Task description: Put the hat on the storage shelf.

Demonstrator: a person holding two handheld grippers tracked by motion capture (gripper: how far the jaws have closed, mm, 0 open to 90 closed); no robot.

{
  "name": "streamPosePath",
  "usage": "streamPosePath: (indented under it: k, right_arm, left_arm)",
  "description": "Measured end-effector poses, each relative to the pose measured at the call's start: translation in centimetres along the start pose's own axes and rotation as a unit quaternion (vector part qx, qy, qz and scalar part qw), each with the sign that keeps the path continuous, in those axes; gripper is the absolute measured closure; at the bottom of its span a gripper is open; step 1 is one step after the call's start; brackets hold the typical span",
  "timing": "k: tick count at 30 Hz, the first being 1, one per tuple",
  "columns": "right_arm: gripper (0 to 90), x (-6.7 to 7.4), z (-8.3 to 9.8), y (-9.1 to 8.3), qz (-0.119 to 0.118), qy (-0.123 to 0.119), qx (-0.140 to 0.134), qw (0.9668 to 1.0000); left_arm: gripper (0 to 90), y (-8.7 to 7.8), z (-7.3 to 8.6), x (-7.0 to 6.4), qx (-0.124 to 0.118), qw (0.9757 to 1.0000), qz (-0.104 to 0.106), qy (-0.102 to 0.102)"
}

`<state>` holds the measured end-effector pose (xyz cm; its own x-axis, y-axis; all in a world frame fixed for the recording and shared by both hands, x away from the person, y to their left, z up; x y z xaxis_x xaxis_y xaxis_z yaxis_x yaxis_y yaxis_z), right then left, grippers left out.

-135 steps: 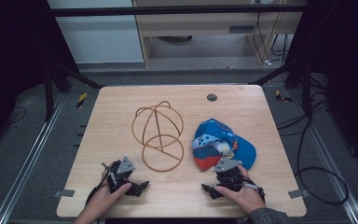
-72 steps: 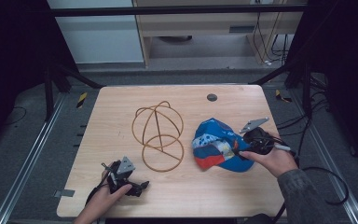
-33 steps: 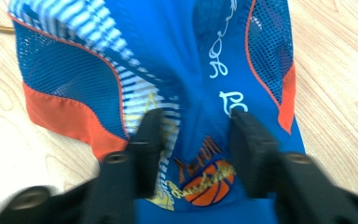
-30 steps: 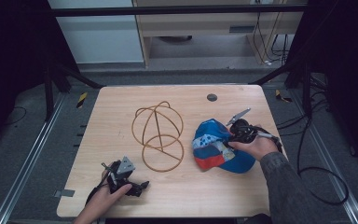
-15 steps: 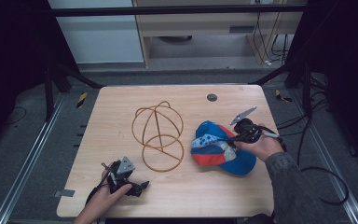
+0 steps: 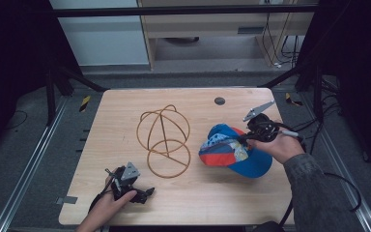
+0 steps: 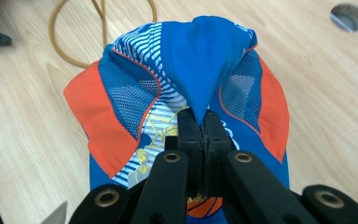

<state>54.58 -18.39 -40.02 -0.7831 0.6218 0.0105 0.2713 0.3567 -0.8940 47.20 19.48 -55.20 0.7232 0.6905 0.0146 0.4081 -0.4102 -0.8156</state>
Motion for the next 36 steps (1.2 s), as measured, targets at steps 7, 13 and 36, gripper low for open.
streamPosePath:
  k: [7, 13, 36]
  right_arm:
    - [89.0, 0.3, -1.1, -1.9, 0.012, -0.011, -0.008, 0.9998]
    - [89.0, 0.1, -1.6, -3.3, 0.021, -0.012, -0.015, 0.9996]
    - [89.2, -0.2, -3.1, -8.5, 0.043, -0.013, -0.044, 0.998]
  left_arm:
    - [0.0, 0.0, 0.0, 0.0, 0.0, 1.0, -0.001, 0.001]
    - [0.0, 0.0, 0.0, 0.0, 0.0, 1.0, -0.001, 0.001]
    - [0.0, 0.0, 0.0, 0.0, 0.001, 1.0, 0.0, 0.001]
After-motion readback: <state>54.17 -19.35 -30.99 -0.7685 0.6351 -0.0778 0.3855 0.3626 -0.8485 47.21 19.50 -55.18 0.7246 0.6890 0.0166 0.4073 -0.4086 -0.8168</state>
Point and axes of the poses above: each handheld gripper's, and its own axes: y roughly forward along the jaws, z roughly out of its underside, x roughly to its left, the point moved 6 cm from there along y, roughly forward along the jaws, and after that the axes turned 10 degrees about x, right-handed, at the moved point
